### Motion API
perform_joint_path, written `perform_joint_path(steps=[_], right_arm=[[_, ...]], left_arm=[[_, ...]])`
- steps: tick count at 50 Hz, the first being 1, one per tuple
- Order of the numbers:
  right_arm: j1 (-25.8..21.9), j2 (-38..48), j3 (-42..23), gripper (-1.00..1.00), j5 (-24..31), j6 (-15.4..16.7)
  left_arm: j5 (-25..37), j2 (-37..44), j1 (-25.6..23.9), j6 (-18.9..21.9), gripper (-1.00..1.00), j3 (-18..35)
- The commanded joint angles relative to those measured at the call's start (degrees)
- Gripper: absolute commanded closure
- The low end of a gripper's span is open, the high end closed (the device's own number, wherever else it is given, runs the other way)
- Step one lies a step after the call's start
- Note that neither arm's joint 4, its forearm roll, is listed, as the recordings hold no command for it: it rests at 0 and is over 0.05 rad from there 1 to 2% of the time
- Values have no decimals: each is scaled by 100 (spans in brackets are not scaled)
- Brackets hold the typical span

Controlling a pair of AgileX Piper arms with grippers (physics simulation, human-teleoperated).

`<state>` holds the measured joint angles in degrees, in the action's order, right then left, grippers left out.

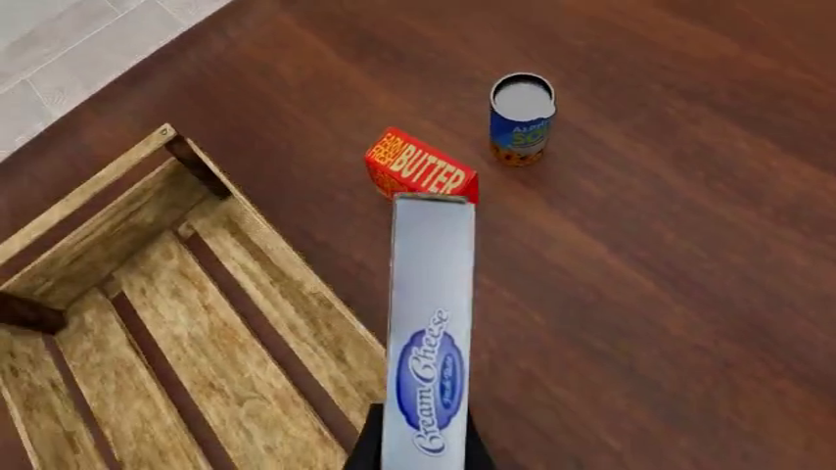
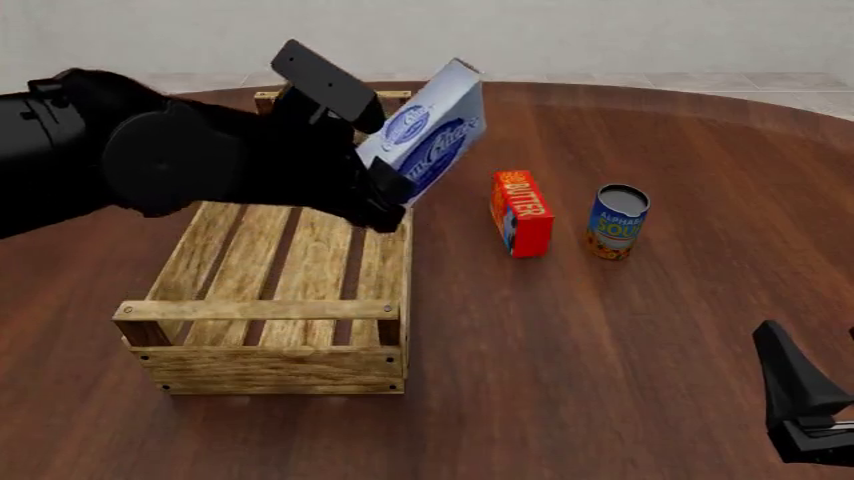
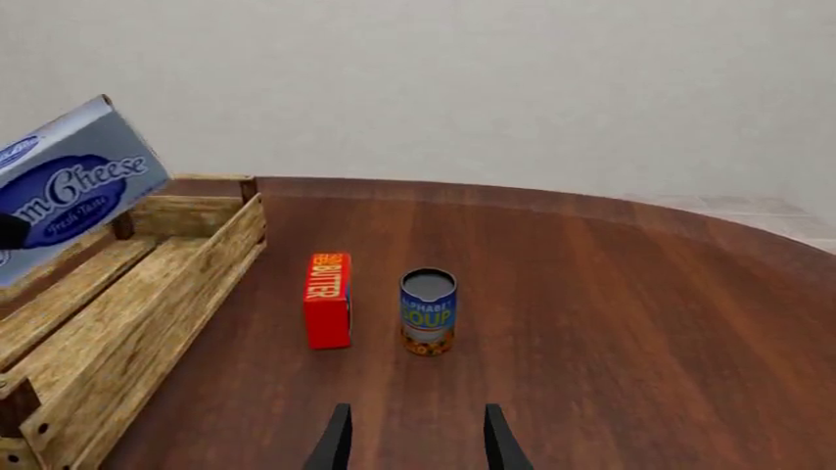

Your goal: Pick up the cream cheese and put it in the tray.

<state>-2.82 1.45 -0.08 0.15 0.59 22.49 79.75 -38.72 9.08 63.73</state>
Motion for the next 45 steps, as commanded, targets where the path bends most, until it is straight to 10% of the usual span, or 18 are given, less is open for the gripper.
perform_joint_path(steps=[1,27,45], right_arm=[[3,21,4,-100,-17,21],[23,-5,6,-100,-4,-16],[17,-35,6,-100,37,12]], left_arm=[[30,-247,573,121,100,-36],[-863,203,1653,-366,100,-821],[-1615,932,2153,33,100,-1425]])
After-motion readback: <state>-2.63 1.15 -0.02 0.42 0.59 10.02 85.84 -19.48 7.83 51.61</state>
